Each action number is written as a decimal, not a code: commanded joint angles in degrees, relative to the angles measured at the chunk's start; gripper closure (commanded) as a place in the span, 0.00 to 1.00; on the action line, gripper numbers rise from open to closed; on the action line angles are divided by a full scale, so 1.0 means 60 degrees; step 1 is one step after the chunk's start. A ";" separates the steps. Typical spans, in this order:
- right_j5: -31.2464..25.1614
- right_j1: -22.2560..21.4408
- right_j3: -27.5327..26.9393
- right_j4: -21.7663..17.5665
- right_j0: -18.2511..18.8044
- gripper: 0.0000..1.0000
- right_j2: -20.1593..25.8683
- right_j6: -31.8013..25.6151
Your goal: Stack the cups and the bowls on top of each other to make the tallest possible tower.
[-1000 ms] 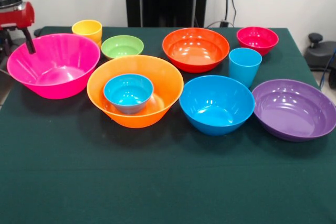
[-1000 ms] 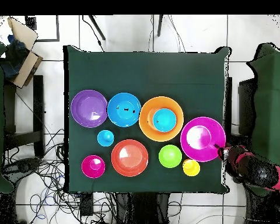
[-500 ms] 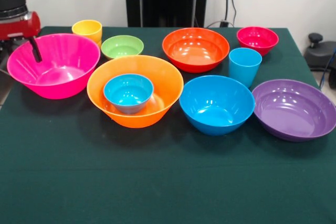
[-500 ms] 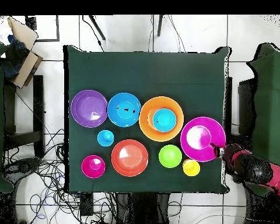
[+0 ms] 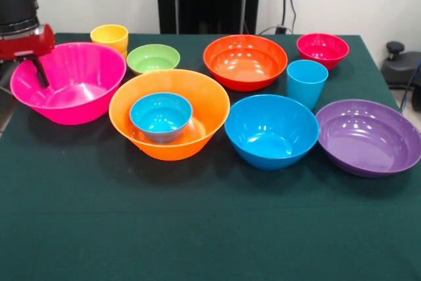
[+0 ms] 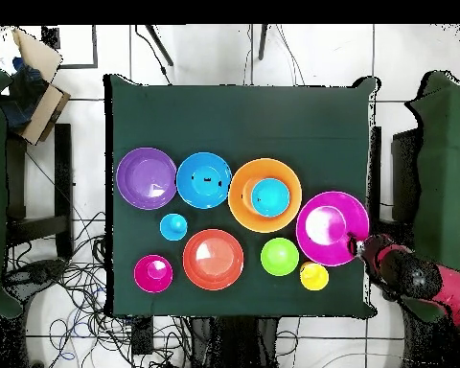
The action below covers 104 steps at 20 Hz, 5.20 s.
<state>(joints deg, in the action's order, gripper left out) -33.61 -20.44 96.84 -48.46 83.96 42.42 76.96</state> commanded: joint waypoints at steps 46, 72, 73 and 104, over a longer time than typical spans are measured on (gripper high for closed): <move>-0.3388 -0.6768 0.1854 0.2882 -0.2057 1.00 0.0010 -0.0384; -0.2018 -0.5744 0.1501 0.2565 -0.4587 1.00 -0.1315 0.1837; -0.1939 -0.5723 0.1518 0.2571 -0.4676 1.00 -0.1394 0.1904; 0.0039 -0.4382 0.1244 0.2660 -0.6135 1.00 -0.2962 0.2606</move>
<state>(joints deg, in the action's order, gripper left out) -37.56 -48.55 104.37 -31.16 50.71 27.58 83.94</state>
